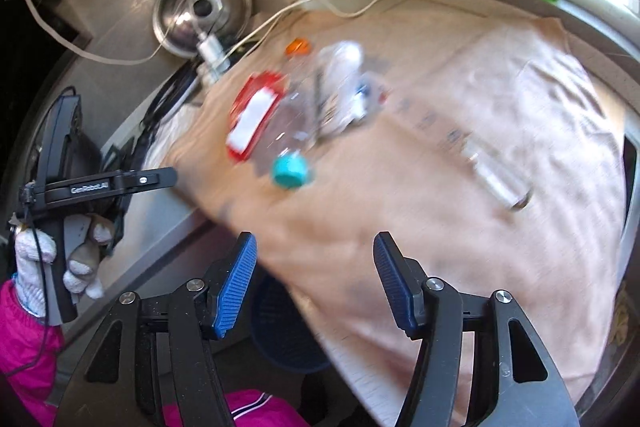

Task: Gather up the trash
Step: 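Move both grippers back over the towel toward the red wrapper and bag, then grasp the red wrapper with the left gripper while the right gripper grasps the plastic bag, then carry the red wrapper and plastic bag with both grippers over the wastebasket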

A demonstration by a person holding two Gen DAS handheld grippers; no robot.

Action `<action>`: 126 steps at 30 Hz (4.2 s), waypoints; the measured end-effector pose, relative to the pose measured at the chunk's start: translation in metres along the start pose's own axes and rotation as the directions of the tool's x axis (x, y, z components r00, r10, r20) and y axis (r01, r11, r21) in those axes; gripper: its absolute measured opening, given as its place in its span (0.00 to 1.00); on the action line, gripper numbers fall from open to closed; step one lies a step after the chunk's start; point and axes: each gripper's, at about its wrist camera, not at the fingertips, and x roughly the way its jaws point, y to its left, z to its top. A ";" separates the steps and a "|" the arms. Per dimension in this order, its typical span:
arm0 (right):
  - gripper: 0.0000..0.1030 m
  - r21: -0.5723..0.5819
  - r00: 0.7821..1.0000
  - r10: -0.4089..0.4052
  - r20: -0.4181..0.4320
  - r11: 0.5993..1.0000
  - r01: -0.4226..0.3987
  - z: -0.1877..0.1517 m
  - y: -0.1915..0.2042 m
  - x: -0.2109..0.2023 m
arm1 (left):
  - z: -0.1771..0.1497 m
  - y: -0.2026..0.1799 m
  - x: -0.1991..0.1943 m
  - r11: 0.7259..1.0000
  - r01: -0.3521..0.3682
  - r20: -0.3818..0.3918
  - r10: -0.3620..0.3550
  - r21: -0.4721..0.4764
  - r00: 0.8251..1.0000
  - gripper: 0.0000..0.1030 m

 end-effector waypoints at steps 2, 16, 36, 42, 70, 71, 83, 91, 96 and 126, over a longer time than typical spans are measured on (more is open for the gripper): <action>0.58 0.005 1.000 -0.011 0.010 1.000 0.011 0.011 -0.009 -0.002 | 0.011 -0.006 0.001 1.000 -0.005 0.006 0.005 0.000 1.000 0.76; 0.59 -0.023 0.998 -0.068 0.012 0.997 0.068 0.060 -0.056 0.007 | 0.092 -0.053 0.034 0.992 -0.123 -0.056 0.124 0.005 0.991 0.78; 0.59 -0.062 1.000 0.023 -0.018 0.998 -0.024 0.111 -0.064 0.040 | 0.150 -0.087 0.110 0.923 -0.364 -0.212 0.384 0.127 0.899 0.78; 0.59 -0.052 0.999 0.044 -0.028 0.998 -0.046 0.113 -0.065 0.047 | 0.148 -0.092 0.108 0.908 -0.388 -0.194 0.414 0.158 0.889 0.78; 0.59 -0.023 0.986 0.149 -0.080 0.988 -0.152 0.147 -0.044 0.086 | 0.072 -0.028 0.100 0.962 -0.272 -0.268 0.252 -0.039 0.930 0.78; 0.59 -0.018 0.984 0.155 -0.086 0.987 -0.157 0.148 -0.043 0.089 | 0.070 -0.024 0.101 0.960 -0.276 -0.267 0.254 -0.047 0.930 0.78; 0.59 0.106 0.959 0.237 -0.156 0.969 -0.222 0.170 -0.042 0.141 | 0.058 0.011 0.099 0.949 -0.037 -0.185 -0.023 -0.314 0.983 0.69; 0.53 0.160 0.942 0.267 -0.203 0.958 -0.237 0.177 -0.041 0.168 | 0.061 0.006 0.084 0.943 0.044 -0.112 -0.085 -0.329 0.990 0.40; 0.43 0.176 0.940 0.262 -0.217 0.958 -0.226 0.178 -0.044 0.178 | 0.070 -0.008 0.078 0.954 0.083 -0.089 -0.113 -0.290 0.990 0.32; 0.06 0.139 0.977 0.214 -0.009 0.968 -0.211 0.175 -0.049 0.090 | 0.061 -0.001 0.012 0.978 0.091 0.019 -0.089 -0.189 0.996 0.10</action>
